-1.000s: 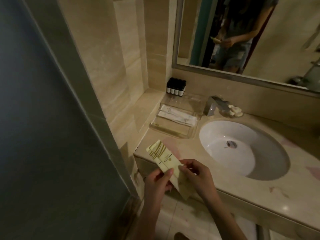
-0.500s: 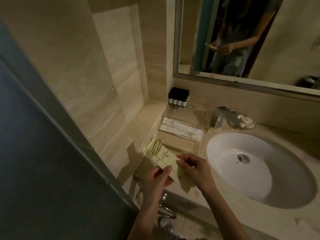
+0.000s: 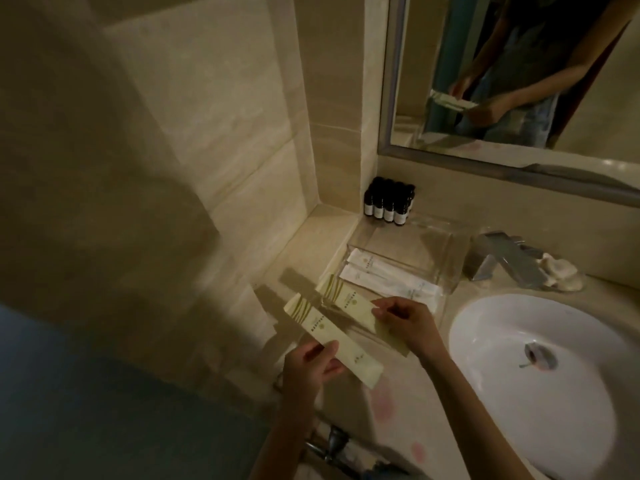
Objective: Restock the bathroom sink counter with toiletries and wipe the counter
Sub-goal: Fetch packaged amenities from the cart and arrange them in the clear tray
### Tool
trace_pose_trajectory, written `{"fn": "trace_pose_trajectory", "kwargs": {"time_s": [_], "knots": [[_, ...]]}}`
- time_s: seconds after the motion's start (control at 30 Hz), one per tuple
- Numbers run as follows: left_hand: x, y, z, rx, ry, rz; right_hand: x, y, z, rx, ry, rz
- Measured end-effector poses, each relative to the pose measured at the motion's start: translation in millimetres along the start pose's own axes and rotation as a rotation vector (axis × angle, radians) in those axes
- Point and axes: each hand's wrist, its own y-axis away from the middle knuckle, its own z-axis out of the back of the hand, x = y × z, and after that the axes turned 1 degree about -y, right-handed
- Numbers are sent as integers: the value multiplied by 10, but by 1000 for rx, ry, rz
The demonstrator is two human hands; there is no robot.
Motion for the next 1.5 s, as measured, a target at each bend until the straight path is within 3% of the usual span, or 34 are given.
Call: {"fn": "trace_pose_trajectory", "kwargs": {"time_s": [0.13,0.4,0.57,0.83,1.07,1.27,1.5], "knots": [[49,-163,-111,-39,-146,61,-283,-466,134,-6,107,-71],[96,-427,-257,-22,-14,244,-631,-898,25,66,234,-173],[172,-596,-297,-14,-9,269,-782,-941,-39,95,304,-205],[207,-630,-323,14,-52,282,-838,-811,-155,25,406,-104],[229,-658,-279,-2,-126,247,-798,-711,-239,91,498,-55],[276,-645,-228,-44,-60,241,-751,-713,-388,-8,526,-37],[264,-576,-213,-60,-38,225,-781,-731,-372,95,578,10]]}}
